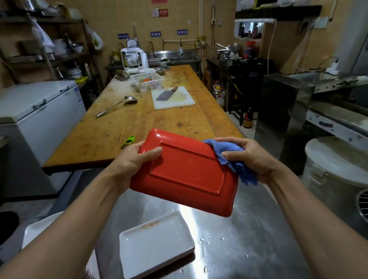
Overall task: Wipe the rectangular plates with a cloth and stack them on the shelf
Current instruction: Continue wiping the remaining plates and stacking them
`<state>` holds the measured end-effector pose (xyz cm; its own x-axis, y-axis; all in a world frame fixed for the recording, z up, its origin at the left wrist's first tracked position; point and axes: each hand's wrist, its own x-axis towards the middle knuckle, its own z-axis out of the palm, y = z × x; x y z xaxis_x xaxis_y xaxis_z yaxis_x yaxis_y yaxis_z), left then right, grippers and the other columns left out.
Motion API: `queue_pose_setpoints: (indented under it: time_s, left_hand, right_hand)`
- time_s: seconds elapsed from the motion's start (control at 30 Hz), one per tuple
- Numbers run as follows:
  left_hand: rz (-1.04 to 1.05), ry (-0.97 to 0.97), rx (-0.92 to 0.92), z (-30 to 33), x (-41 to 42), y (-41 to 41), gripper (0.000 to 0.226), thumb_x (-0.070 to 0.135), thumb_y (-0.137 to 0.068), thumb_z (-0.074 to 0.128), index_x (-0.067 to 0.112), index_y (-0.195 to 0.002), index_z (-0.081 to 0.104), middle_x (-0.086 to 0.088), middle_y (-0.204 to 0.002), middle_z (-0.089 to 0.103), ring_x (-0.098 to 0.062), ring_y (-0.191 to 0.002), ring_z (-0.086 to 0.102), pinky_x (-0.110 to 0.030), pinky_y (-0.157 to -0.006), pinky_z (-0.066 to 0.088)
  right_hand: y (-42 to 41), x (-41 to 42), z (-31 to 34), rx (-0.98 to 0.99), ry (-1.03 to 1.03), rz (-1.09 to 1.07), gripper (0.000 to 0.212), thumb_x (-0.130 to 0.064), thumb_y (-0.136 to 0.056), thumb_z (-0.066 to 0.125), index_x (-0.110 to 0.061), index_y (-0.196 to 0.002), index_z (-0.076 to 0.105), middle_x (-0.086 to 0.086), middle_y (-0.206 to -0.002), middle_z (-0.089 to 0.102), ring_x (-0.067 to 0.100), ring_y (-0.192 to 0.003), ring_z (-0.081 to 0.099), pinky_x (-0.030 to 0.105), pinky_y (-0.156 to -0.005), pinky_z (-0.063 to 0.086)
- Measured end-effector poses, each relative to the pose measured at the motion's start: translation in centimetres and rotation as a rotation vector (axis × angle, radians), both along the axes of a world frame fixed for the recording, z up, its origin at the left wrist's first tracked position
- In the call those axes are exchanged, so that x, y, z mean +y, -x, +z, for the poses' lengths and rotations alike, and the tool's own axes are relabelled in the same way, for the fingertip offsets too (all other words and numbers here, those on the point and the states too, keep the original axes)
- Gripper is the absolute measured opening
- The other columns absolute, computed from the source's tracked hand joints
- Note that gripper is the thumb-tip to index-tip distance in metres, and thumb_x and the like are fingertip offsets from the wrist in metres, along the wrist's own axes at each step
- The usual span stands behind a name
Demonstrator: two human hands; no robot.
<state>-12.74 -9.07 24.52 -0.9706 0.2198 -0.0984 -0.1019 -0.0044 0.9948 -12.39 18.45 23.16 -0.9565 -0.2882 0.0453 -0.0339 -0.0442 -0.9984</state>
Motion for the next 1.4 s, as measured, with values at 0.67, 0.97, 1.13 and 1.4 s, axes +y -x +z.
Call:
queue_pose_setpoints:
  time_s: [0.67,0.97,1.13,1.4]
  left_hand:
    - [0.282,-0.350,-0.303,-2.2,2.6,-0.3,0.013,0.021,-0.094,0.054,0.009,-0.088,0.058,-0.005,-0.054,0.067,-0.016,-0.043,0.064,-0.029,-0.036,0.051]
    - [0.412,-0.368,-0.142,-3.0,4.1,-1.2,0.025,0.030,-0.099,0.044,0.014,-0.088,0.059,-0.007,-0.074,0.067,-0.016,-0.057,0.066,-0.027,-0.051,0.055]
    - [0.406,-0.363,-0.042,-3.3,3.5,-1.7,0.027,0.024,-0.101,0.038,0.009,-0.095,0.059,-0.006,-0.084,0.065,-0.007,-0.058,0.067,-0.019,-0.054,0.055]
    - [0.529,-0.383,-0.045,-4.0,1.5,-2.3,0.019,0.022,-0.098,0.045,0.011,-0.099,0.062,-0.008,-0.085,0.067,-0.016,-0.064,0.067,-0.033,-0.063,0.057]
  right_hand:
    - [-3.8,-2.9,-5.6,0.739,-0.934,-0.408,0.051,-0.037,-0.092,0.038,-0.017,-0.139,0.043,0.008,-0.147,0.038,0.026,-0.136,0.033,0.046,-0.110,0.033]
    - [-4.8,-10.8,-5.6,0.934,-1.036,-0.433,0.045,-0.035,-0.091,0.040,-0.019,-0.133,0.046,0.011,-0.143,0.045,0.030,-0.134,0.035,0.045,-0.111,0.025]
    - [-3.9,-13.2,-3.7,0.807,-1.066,-0.313,0.056,-0.042,-0.090,0.027,-0.021,-0.139,0.044,0.007,-0.151,0.033,0.028,-0.140,0.028,0.047,-0.113,0.020]
    - [-1.6,-12.5,-2.8,0.636,-1.150,-0.213,0.059,-0.048,-0.091,0.010,-0.037,-0.149,0.012,-0.006,-0.159,-0.004,0.015,-0.146,-0.006,0.042,-0.116,-0.007]
